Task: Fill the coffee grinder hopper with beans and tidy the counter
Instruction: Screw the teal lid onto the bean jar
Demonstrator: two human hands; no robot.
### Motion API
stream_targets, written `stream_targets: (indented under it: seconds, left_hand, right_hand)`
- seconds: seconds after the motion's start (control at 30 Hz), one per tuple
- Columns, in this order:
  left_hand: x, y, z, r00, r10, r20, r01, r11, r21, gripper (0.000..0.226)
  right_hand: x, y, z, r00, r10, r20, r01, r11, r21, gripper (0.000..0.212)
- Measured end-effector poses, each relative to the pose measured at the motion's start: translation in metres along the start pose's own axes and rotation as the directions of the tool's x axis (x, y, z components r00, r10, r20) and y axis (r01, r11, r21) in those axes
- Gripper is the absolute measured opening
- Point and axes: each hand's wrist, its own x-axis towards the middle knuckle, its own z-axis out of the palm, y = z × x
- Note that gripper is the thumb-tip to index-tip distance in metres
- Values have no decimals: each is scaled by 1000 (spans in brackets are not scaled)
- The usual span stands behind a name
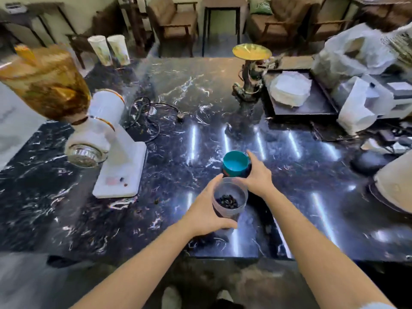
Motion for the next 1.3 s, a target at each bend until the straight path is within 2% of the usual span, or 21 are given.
stream_targets:
  seconds: [0.13, 0.23, 0.33, 0.4, 0.5, 0.63, 0.73, 0.8, 0.87, 0.93, 1.03, 1.13, 1.2, 1.3]
  left_hand:
    - [-1, 1, 8, 991, -42, -125, 28, 993, -111, 76]
    - [-4, 1, -3, 976, -51, -214, 32, 995, -91, 70]
    - [-8, -5, -27, 952, -48, -301, 47, 999, -8, 69]
    - [-12, -10, -42, 949, -25, -316, 48, 997, 64, 70]
    - [-17, -10, -57, 962, 47, -268, 8, 979, 203, 71]
    - [-18, 5, -58, 968, 134, -214, -58, 942, 330, 67]
    - [-16, 21, -54, 953, 192, -236, -91, 920, 381, 68]
    - [-15, 29, -55, 942, 190, -276, -88, 936, 342, 65]
    - [-15, 37, -59, 942, 181, -282, -94, 950, 297, 61]
    - [-16, 44, -63, 944, 199, -264, -115, 946, 302, 61]
    - [-18, 51, -66, 954, 202, -222, -134, 948, 288, 65]
    - [-20, 52, -71, 967, 172, -190, -120, 959, 257, 66]
    - [-21, 51, -75, 977, 159, -142, -122, 963, 242, 64]
    - [-22, 49, -81, 991, 130, -29, -125, 983, 131, 59]
  right_hand:
    - [4, -6, 9, 997, 16, -72, -4, 987, 161, 94]
    - [-11, -9, 4, 991, 54, -120, -4, 924, 381, 77]
    - [-32, -15, -11, 982, -63, -177, 133, 897, 421, 74]
    - [-47, -24, -26, 973, -194, -124, 228, 883, 410, 80]
    - [-65, -45, -48, 943, -332, -14, 306, 850, 429, 84]
    - [-83, -82, -57, 875, -480, 63, 408, 802, 436, 67]
    - [-90, -109, -55, 850, -526, -34, 509, 802, 312, 59]
    - [-91, -118, -61, 847, -512, -145, 532, 808, 254, 54]
    - [-86, -118, -72, 824, -535, -189, 564, 804, 185, 47]
    - [-83, -116, -79, 821, -549, -153, 570, 801, 184, 42]
    - [-85, -120, -78, 838, -533, -116, 541, 785, 302, 37]
    - [-87, -125, -71, 851, -514, -105, 517, 786, 339, 30]
    - [-88, -127, -70, 854, -510, -100, 510, 785, 353, 26]
    - [-89, -128, -71, 831, -548, -89, 543, 769, 336, 26]
